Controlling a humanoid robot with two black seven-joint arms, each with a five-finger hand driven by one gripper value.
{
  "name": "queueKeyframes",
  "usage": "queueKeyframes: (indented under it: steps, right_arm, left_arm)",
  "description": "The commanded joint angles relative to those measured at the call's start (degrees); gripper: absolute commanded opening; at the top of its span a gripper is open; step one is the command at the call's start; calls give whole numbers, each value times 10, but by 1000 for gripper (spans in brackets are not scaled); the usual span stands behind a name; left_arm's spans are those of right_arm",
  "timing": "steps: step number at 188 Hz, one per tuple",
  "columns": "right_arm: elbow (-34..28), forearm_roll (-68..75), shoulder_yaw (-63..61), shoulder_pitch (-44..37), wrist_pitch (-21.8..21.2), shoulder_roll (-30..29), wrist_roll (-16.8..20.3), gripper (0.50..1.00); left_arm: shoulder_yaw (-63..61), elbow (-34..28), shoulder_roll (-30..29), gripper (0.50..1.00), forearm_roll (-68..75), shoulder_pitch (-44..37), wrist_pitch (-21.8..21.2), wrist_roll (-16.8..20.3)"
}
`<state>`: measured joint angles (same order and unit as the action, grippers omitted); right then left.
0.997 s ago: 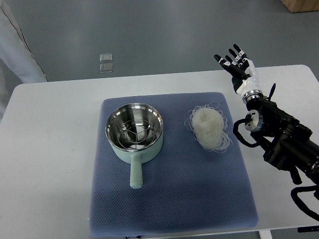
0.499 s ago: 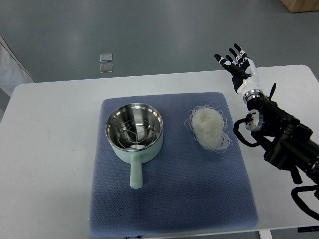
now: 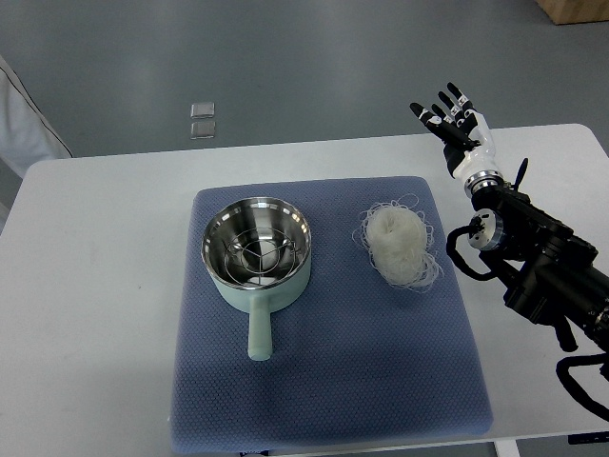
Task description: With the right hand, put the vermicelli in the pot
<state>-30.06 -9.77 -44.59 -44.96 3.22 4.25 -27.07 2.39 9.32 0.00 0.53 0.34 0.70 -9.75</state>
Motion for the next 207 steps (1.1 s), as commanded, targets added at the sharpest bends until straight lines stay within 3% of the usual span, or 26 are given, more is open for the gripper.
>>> queueKeyframes:
  steps: [1,84,116,165,207]
  right_arm:
    - [0,-3,2,0,0,-1,0,930]
    - [-3,-6,6,-7,-4,10,1,930]
    - [-24,-81,33,-26,-4,32,4,930]
    - [-93,-286,150,-51,-16,135,7,930]
    - [-165,-423,239,-100,-91,236,6,930]
  left_arm:
    - [0,0,0,1000,0,2,0,0]
    - [1,0,0,1000,0,2,0,0]
    - [1,0,0,1000,0,2,0,0]
    - [2,0,0,1000,0,2,0,0]
    - [2,0,0,1000,0,2,0,0]
